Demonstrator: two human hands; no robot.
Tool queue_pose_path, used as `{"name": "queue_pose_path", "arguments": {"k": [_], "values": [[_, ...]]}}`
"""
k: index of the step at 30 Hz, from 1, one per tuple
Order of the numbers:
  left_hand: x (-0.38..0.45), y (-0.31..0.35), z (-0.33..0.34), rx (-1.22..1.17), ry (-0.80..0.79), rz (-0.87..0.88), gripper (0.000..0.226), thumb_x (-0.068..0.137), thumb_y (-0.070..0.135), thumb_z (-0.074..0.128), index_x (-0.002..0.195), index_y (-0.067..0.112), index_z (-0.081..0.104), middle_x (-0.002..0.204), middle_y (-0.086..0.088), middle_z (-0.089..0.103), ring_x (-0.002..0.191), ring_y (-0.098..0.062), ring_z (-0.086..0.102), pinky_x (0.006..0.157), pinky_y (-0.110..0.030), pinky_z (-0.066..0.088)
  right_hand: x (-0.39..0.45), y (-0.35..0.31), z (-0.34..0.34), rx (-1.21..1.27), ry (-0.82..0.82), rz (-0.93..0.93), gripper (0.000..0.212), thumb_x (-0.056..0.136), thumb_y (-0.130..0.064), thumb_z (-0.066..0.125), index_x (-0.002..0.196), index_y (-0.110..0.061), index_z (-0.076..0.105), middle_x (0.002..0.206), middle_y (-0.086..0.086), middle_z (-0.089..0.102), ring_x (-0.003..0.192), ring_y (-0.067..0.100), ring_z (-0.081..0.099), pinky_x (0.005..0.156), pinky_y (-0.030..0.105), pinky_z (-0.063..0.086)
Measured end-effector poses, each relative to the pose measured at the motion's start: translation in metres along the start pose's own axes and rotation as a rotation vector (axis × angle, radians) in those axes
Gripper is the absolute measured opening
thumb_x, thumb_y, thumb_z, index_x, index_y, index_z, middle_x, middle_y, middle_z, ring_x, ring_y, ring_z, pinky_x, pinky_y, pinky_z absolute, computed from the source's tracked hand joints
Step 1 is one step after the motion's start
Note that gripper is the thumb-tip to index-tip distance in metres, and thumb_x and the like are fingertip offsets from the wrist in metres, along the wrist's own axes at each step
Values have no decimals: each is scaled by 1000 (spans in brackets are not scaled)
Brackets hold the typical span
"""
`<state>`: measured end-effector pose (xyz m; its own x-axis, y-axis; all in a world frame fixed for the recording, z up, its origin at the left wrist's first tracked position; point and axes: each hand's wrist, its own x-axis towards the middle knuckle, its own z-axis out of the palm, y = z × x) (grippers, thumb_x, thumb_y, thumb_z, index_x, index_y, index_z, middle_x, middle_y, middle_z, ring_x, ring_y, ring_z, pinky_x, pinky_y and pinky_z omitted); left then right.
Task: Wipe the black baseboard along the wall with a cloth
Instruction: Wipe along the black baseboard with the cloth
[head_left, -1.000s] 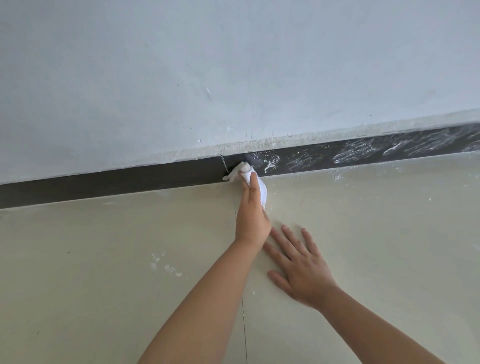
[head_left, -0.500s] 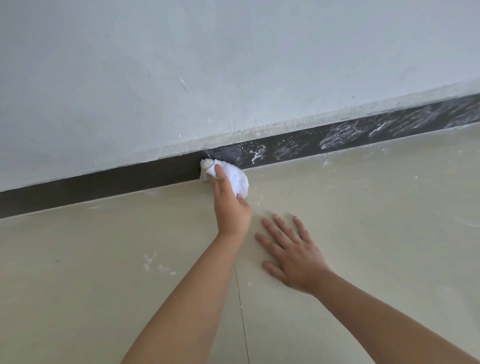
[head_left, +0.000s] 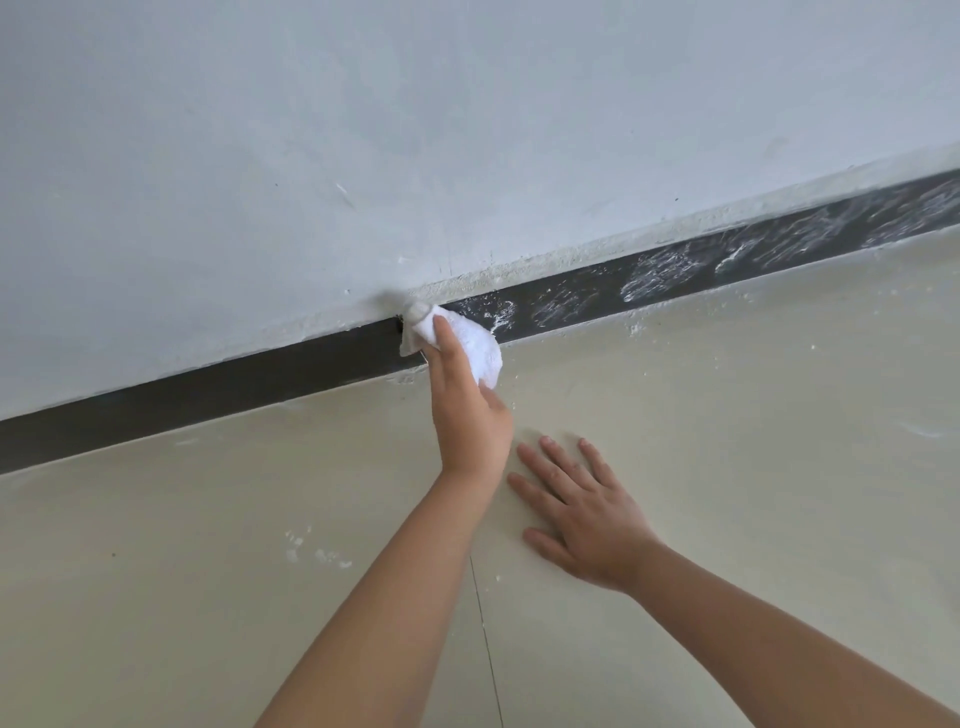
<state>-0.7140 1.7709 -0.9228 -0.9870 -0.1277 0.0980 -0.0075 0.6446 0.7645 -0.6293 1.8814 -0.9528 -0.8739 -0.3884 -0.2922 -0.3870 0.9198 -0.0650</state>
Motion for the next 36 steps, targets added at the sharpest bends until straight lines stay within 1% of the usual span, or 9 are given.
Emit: {"name": "queue_pose_path", "arguments": {"k": [3,6,9,17,20,23,26,31,36], "values": [[2,14,14,6,-80,50,73,78,-16,38,141,12,15,149,-18,20,122,-34,42,76,-9,27,1,1,-1,-8,14,-7,56,80,-47,28,114,-23,65,123,2,61,113,23,57,103,41,8],[-1,11,25,33,-249,79,76,79,-16,35,142,19,12,153,-8,12,121,-30,43,70,-13,28,0,1,-1,-32,20,-14,56,80,-46,29,114,-21,65,121,3,63,112,24,59,104,40,8],[-4,-2,23,82,-376,33,72,82,-13,37,143,15,10,153,-5,14,130,-26,34,84,-17,28,-4,3,0,-39,4,-21,55,81,-46,28,113,-21,66,121,3,63,111,23,59,104,39,8],[1,-23,-12,45,-86,144,68,78,-19,42,138,2,16,145,-23,27,131,-39,33,90,-4,17,-41,50,3,-4,55,106,74,97,-42,0,110,-12,67,123,12,60,110,34,58,105,44,12],[1,-17,-4,45,-110,116,69,79,-18,40,140,5,16,149,-19,19,134,-33,28,86,5,13,-46,69,6,44,29,269,77,96,-46,1,111,-9,66,124,16,58,114,38,54,102,55,30],[-1,-1,17,27,-135,88,72,77,-18,37,140,8,14,149,-21,16,127,-35,37,74,-7,23,-49,78,10,123,51,362,78,92,-55,3,121,-9,60,134,17,50,125,39,41,100,56,20],[-3,13,36,9,-174,53,75,77,-18,36,140,13,8,150,-19,14,120,-36,43,65,-15,25,-50,79,13,114,75,401,79,94,-51,0,114,-9,64,127,18,56,114,41,53,103,54,26],[-6,34,55,62,-363,128,77,75,-16,37,143,12,13,153,-10,9,116,-37,45,73,-37,41,-48,78,15,131,92,407,79,94,-51,-1,116,-10,63,127,17,56,116,39,52,102,50,26],[-18,28,38,35,-255,155,73,77,-17,37,137,15,12,149,-17,18,119,-36,44,79,-26,37,-48,79,16,131,113,386,79,94,-50,-1,115,-9,63,126,18,56,114,41,53,93,58,28]]}}
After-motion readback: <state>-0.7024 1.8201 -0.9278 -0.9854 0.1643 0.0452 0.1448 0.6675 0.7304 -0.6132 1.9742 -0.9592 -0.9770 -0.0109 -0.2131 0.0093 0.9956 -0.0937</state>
